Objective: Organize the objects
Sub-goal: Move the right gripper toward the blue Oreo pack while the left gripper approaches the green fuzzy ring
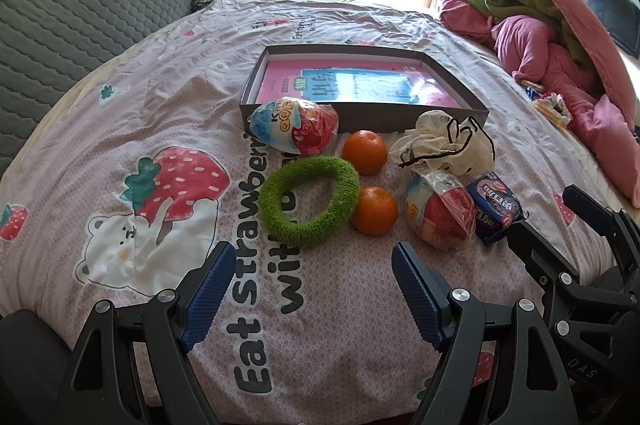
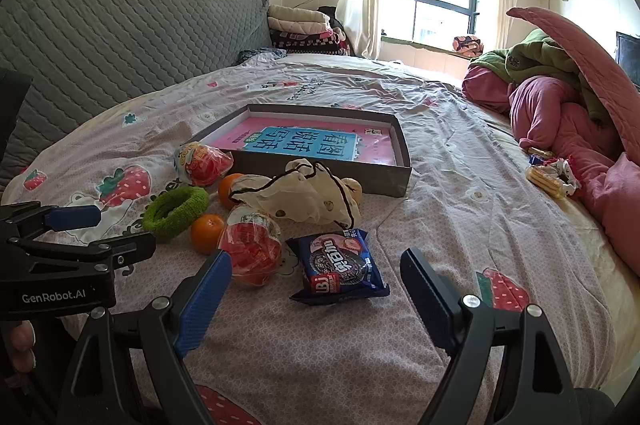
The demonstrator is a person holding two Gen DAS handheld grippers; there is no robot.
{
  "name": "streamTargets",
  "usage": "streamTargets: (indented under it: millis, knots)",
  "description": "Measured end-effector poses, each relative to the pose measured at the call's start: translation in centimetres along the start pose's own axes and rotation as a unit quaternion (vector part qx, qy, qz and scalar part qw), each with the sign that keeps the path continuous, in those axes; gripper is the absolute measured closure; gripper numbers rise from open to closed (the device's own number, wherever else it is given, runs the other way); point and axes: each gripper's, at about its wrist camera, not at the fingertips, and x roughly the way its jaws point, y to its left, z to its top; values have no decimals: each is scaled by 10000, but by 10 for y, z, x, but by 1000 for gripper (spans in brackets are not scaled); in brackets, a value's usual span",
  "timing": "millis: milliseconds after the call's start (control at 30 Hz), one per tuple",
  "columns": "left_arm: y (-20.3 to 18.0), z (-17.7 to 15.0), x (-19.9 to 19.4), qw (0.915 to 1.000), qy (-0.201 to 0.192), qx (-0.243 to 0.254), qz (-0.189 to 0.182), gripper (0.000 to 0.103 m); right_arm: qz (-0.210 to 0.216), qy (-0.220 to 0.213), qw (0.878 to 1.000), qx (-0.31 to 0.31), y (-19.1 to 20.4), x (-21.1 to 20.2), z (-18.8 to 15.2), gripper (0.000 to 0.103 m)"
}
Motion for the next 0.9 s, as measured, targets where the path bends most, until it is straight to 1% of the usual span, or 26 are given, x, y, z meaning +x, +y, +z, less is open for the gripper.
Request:
streamTargets:
  millis: [300,800,900]
  knots:
    - [1,-2,2,10000,30,24,30,22,-54,28,10000,37,-5,-2,1,17]
    - [13,-8,16,9994,330,-34,51,22,-94,397,9991,74,-11,9,-7,17]
    - [13,-8,17,9994,327,-28,51,22,-103,457,9989,84,-12,12,-9,17]
